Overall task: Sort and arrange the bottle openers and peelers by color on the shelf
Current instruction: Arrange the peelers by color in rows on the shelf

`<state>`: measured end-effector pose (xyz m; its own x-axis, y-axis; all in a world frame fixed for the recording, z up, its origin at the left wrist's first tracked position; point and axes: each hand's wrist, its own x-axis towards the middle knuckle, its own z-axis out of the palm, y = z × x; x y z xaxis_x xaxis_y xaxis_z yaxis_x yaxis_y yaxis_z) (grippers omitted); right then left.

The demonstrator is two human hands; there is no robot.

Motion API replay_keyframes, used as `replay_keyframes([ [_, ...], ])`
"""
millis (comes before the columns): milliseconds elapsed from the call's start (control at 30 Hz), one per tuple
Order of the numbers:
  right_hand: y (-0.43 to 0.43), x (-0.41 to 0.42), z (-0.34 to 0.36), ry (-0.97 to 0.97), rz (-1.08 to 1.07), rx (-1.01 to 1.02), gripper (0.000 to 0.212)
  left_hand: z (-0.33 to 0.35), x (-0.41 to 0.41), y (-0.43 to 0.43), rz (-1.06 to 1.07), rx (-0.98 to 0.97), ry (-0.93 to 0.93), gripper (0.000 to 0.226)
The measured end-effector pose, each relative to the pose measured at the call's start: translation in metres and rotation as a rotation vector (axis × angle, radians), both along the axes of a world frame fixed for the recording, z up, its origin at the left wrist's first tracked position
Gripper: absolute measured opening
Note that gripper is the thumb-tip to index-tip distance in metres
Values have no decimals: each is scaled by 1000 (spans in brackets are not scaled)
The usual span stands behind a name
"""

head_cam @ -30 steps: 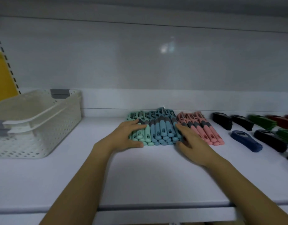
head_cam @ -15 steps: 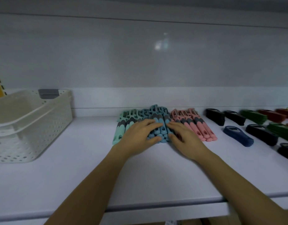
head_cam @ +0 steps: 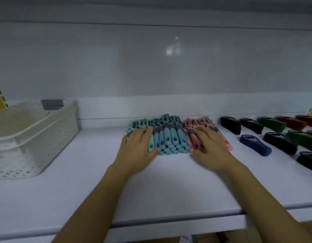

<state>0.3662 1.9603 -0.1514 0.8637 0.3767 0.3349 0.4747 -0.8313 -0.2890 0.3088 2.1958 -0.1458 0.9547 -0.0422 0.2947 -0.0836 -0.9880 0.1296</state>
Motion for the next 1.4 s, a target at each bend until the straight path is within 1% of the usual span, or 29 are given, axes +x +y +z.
replay_keyframes([
  [67,-8,5,-3,76,-93,-67,70,-3,-2,5,46,-22,97,72],
  [167,-11,12,-12,162,-137,-175,71,-7,1,1,65,-81,204,68],
  [233,-9,14,-16,172,-144,-207,76,-9,3,-2,59,-93,205,66],
  [333,-8,14,-15,173,-142,-209,72,-9,3,-1,51,-112,189,67],
  [467,-8,6,-10,142,-106,-133,81,-9,-2,-3,36,-121,180,71],
  [533,-6,1,-7,93,-59,-136,80,-9,-3,-4,40,-101,171,72],
  [600,-5,-1,-6,61,-23,-152,71,-9,-3,-5,43,-95,164,72],
  [700,-4,1,-6,19,-23,-143,48,-9,-3,-5,40,-96,157,71],
  [800,-2,1,-6,-42,-14,-93,45,-8,-4,-6,27,-96,138,70],
  [867,0,1,-6,-76,-6,-69,42,-7,-6,-8,9,-67,95,68],
  [933,0,0,-7,-100,-3,-65,38,-5,-7,-13,-45,22,3,65],
  [1000,0,0,-7,-100,13,-57,36,0,-1,-24,-165,132,-90,59],
  [1033,0,0,-6,-99,20,-59,39,4,4,-31,-239,176,-103,57],
  [1100,1,0,-7,-105,26,-66,51,10,16,-48,-360,236,-65,55],
  [1200,-1,1,-9,-106,15,-52,55,14,34,-68,-412,273,42,56],
  [1267,-5,5,-9,-102,12,-28,49,13,42,-73,-398,282,49,53],
  [1333,-8,8,-9,-128,4,18,35,11,45,-73,-394,299,15,46],
  [1400,-9,9,-8,-173,-3,75,26,10,44,-72,-393,305,-5,42],
])
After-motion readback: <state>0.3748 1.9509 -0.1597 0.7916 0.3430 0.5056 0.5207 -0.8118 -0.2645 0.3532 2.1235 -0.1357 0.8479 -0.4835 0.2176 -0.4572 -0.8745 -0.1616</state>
